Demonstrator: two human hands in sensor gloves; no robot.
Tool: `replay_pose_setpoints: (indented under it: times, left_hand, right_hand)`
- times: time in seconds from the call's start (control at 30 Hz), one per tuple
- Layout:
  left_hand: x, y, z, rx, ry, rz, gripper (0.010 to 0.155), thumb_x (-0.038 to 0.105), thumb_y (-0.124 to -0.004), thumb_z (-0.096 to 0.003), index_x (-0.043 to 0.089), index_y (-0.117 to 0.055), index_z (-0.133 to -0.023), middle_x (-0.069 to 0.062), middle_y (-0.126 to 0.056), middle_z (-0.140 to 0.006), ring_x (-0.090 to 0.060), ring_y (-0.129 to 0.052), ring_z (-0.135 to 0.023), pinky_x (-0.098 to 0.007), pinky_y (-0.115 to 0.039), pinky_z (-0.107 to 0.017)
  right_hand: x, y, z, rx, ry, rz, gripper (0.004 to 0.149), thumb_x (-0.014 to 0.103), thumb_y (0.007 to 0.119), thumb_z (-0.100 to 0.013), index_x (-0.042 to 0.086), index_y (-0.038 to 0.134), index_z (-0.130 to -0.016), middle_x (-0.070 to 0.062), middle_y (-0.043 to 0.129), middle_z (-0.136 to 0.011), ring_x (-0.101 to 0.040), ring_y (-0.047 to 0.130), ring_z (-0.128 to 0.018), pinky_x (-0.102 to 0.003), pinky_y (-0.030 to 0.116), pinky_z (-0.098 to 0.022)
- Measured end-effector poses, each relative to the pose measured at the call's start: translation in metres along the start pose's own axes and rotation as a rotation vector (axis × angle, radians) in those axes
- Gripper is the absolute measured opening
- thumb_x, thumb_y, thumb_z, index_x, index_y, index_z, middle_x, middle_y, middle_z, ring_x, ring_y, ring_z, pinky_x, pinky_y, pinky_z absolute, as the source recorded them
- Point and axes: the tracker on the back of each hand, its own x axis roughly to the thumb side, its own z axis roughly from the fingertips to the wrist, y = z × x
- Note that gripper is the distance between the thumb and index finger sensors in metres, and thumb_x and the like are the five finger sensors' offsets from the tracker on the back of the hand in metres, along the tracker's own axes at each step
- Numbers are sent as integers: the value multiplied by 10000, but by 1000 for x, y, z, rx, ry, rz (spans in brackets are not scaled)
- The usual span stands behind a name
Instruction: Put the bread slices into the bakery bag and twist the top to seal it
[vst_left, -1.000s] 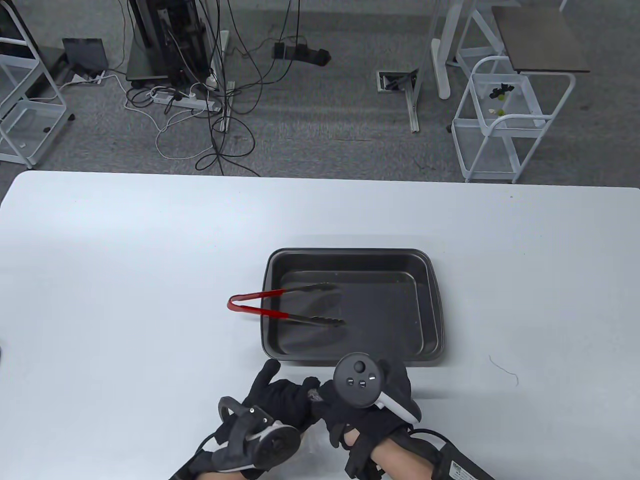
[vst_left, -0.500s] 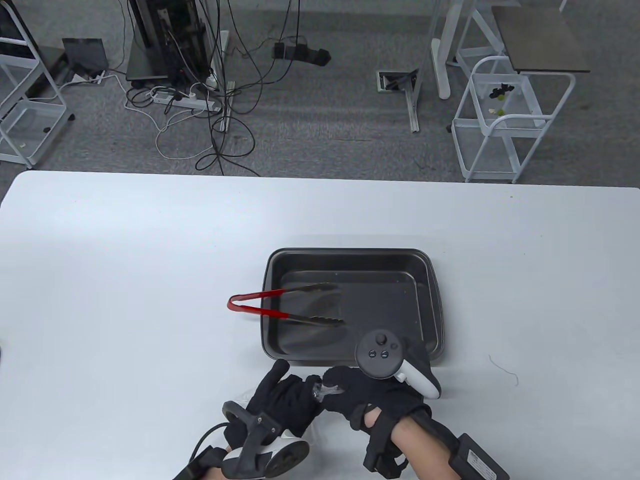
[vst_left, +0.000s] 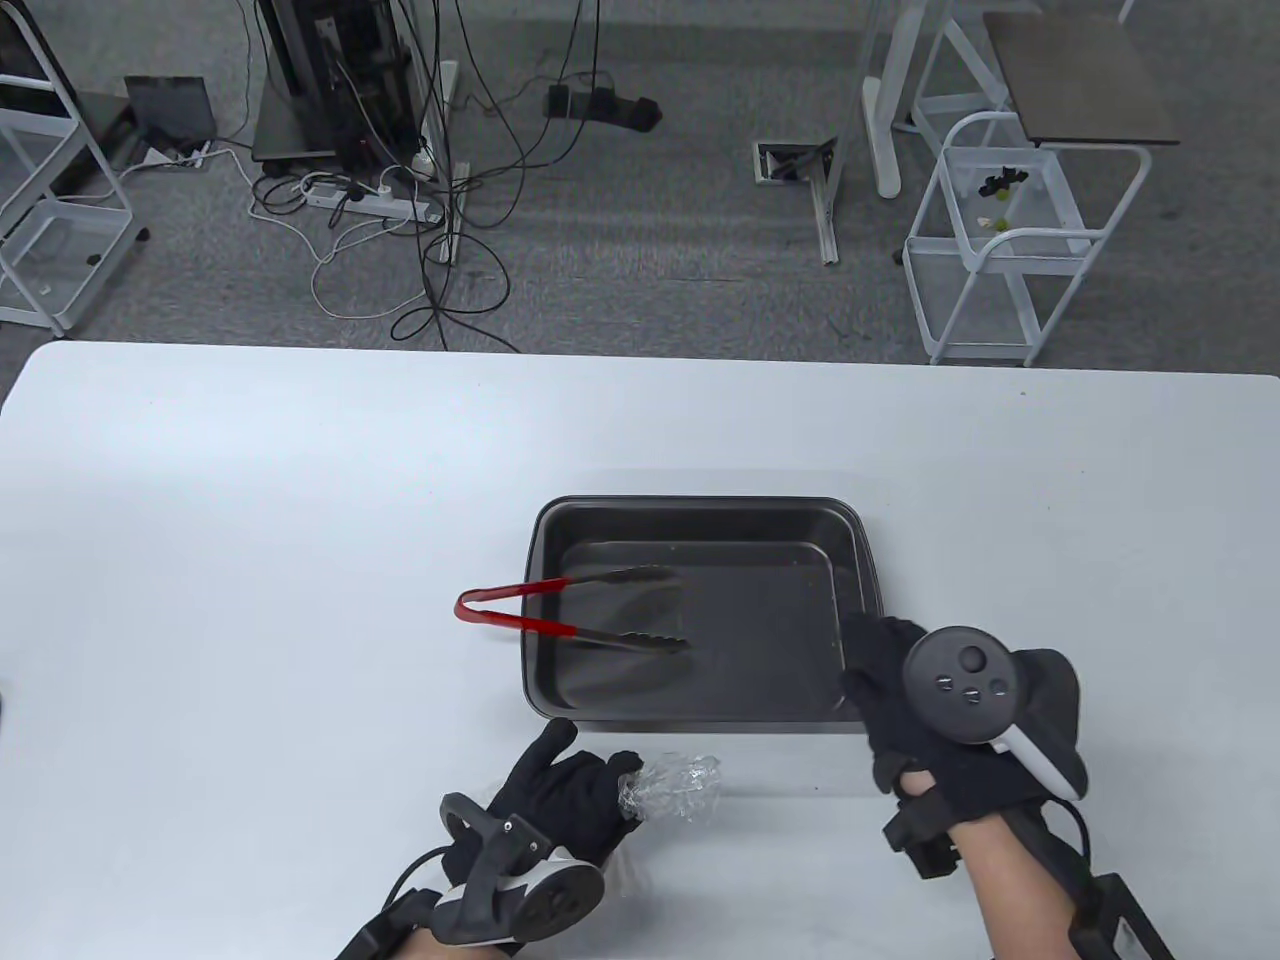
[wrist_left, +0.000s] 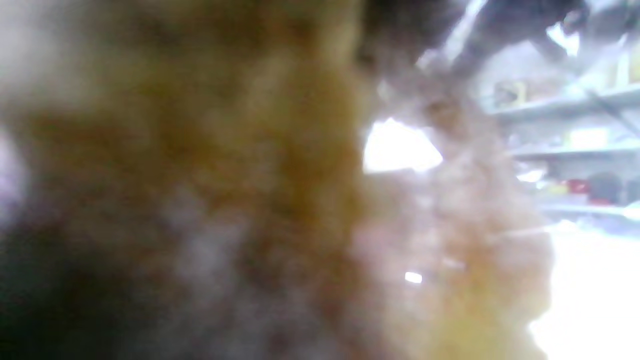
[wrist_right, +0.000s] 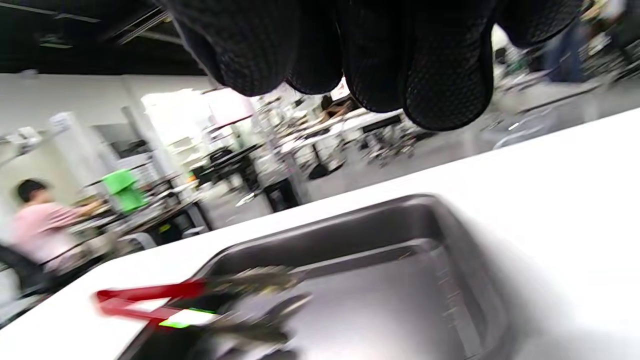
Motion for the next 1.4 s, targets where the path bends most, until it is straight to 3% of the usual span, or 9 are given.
replay_pose_setpoints:
  times: [0.1,0.23,0.5,0.67,0.83,1.07,1.2,1.3,1.4]
  left_hand:
    - [-6,1,0,-4,21,40,491,484,-767,-544,171,-797,-922,83,-1044,-724,-149,-1091,-726,-475,-648,-838]
    - [-11,1,0,-10,21,89,491,491,-758,-552,172,-795,-923,88,-1043,-725,-144,-1088,-731,-478,-641,-842]
    - [-9,-4,2,2,15,132,490,512,-716,-559,198,-764,-933,118,-1024,-751,-118,-1072,-764,-471,-620,-857]
    - [-14,-10,0,-14,49,211,492,515,-687,-563,208,-733,-944,121,-1007,-777,-116,-1056,-793,-457,-598,-868]
    - [-16,-10,0,-11,62,225,493,513,-678,-564,205,-726,-947,121,-1003,-784,-118,-1053,-799,-464,-593,-869]
    - [-17,-11,1,-27,65,229,492,517,-688,-567,204,-732,-944,119,-1007,-779,-119,-1052,-799,-469,-588,-870]
    - [-17,-11,1,-36,66,235,492,516,-691,-567,204,-734,-944,117,-1009,-778,-120,-1053,-798,-473,-586,-870]
    - [-19,-11,2,-36,71,246,491,518,-690,-566,208,-734,-945,119,-1007,-779,-120,-1051,-801,-475,-584,-870]
    - [-22,-11,2,-36,83,274,492,519,-689,-562,215,-732,-948,120,-1004,-787,-119,-1046,-809,-479,-579,-871]
  right_hand:
    - [-48,1,-2,-32,129,46,555,248,852,-437,-7,784,-925,-330,832,-894,-557,886,-697,-735,559,-596]
    - [-118,24,-1,-28,272,114,541,237,856,-432,0,799,-915,-323,835,-895,-557,879,-708,-734,556,-600]
    - [-190,75,11,12,353,227,527,238,880,-417,46,833,-906,-310,741,-980,-579,772,-816,-748,497,-631]
    - [-200,100,11,91,337,332,559,273,900,-406,79,815,-924,-288,682,-1025,-573,716,-867,-748,469,-651]
    - [-199,115,12,137,322,396,587,282,906,-399,19,801,-913,-290,667,-1028,-567,713,-872,-747,468,-653]
    - [-180,126,15,105,264,504,482,234,892,-418,19,842,-847,-262,714,-1001,-530,751,-860,-726,488,-663]
    - [-179,131,14,154,248,472,443,232,863,-451,4,799,-826,-238,673,-1014,-506,711,-883,-718,459,-681]
    - [-184,136,12,244,284,403,491,252,774,-494,-66,667,-853,-266,517,-1047,-523,577,-914,-721,386,-692]
    - [-185,135,12,234,289,359,500,257,757,-489,-100,661,-825,-289,483,-1048,-543,543,-913,-739,348,-683]
